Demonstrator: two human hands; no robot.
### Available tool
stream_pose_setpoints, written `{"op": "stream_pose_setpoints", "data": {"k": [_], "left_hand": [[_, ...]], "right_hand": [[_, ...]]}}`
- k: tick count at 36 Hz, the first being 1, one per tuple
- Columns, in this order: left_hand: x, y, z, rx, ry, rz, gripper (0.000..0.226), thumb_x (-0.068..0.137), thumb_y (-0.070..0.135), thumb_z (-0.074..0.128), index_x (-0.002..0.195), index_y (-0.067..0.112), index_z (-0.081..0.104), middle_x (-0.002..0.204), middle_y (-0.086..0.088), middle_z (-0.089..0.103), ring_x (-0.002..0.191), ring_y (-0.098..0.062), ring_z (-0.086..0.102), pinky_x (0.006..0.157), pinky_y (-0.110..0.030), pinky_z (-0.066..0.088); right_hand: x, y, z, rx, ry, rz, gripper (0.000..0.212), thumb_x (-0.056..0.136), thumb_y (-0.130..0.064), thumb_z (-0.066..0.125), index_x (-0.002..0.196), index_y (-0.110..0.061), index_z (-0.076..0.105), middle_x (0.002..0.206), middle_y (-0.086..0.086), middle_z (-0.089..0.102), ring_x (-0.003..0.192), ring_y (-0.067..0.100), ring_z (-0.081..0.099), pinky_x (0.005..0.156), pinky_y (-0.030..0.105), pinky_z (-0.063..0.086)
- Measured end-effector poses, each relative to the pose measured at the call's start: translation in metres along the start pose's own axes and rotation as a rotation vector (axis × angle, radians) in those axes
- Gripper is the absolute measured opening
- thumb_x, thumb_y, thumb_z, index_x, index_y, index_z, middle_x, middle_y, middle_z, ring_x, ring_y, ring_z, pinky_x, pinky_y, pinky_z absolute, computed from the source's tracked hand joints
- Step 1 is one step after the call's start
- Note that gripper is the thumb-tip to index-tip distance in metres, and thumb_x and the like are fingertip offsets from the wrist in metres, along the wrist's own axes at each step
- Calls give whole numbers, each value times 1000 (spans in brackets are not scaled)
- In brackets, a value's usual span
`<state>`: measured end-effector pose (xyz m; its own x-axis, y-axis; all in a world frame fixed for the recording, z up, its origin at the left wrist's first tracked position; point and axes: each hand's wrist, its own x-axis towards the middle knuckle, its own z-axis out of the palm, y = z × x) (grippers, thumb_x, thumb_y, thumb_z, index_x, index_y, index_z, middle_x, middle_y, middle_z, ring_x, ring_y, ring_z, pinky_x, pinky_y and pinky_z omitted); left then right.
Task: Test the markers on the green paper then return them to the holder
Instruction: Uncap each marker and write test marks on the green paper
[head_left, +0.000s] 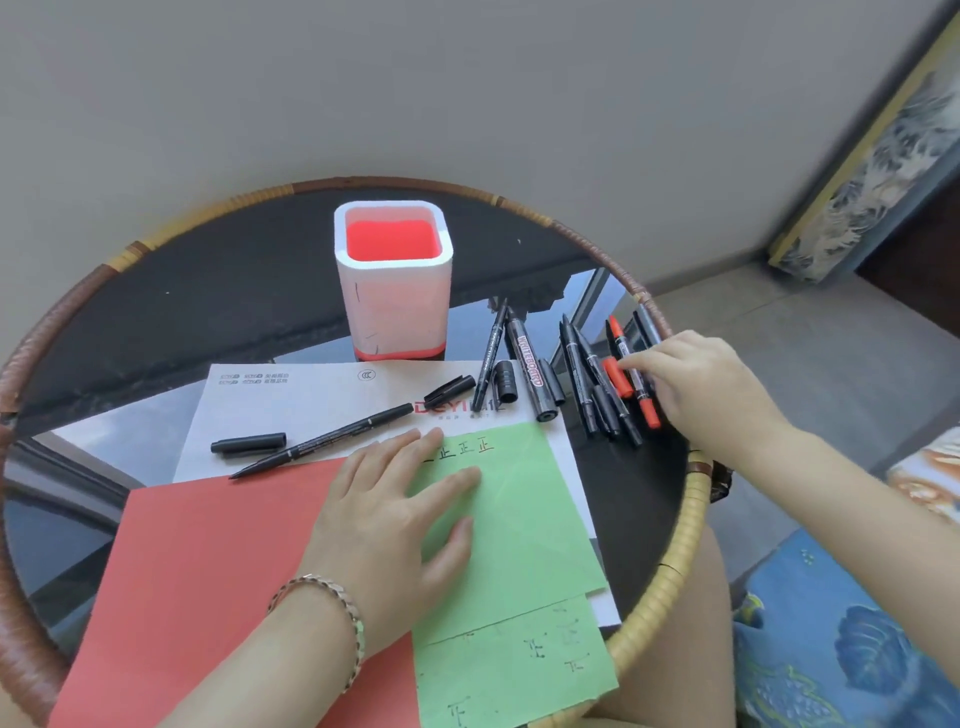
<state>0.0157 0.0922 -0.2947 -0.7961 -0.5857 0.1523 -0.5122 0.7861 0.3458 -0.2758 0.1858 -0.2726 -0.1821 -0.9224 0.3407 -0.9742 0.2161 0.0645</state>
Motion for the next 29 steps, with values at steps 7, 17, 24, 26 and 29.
{"op": "stream_pose_setpoints", "data": {"k": [7, 17, 24, 26, 29], "left_hand": [[2, -1, 0, 4, 2, 11, 38, 75, 42, 43, 101, 32, 69, 117, -6, 64, 107, -28, 56, 97, -35, 25], [1, 0, 1, 5, 4, 17, 39, 76, 42, 43, 102, 30, 69, 117, -8, 63, 108, -28, 53, 96, -34, 25], [0, 0, 1, 6, 3, 14, 39, 75, 42, 43, 101, 30, 69, 116, -8, 64, 106, -30, 57, 95, -35, 26], [1, 0, 1, 5, 6, 20, 38, 76, 42, 43, 101, 31, 69, 116, -7, 64, 106, -29, 56, 96, -35, 26], [1, 0, 1, -8, 19, 34, 38, 76, 42, 43, 101, 31, 69, 116, -7, 64, 108, -25, 51, 96, -35, 26]], "right_hand": [[1, 0, -3, 104, 8, 265, 26, 80, 2, 55, 100, -7, 67, 95, 14, 67, 92, 35, 57, 79, 43, 42], [14, 6, -9, 234, -140, 549, 31, 87, -17, 54, 118, -14, 55, 105, 12, 62, 95, 30, 56, 73, 31, 42], [23, 2, -14, 282, -221, 690, 36, 82, -15, 60, 118, -9, 56, 112, 14, 63, 99, 28, 58, 79, 32, 44], [25, 1, -18, 347, -229, 722, 36, 81, -13, 61, 116, -7, 58, 113, 13, 63, 93, 22, 57, 77, 27, 42], [27, -6, -31, 544, -203, 719, 29, 81, -14, 64, 109, -6, 64, 100, 10, 67, 70, 11, 56, 68, 21, 43]]}}
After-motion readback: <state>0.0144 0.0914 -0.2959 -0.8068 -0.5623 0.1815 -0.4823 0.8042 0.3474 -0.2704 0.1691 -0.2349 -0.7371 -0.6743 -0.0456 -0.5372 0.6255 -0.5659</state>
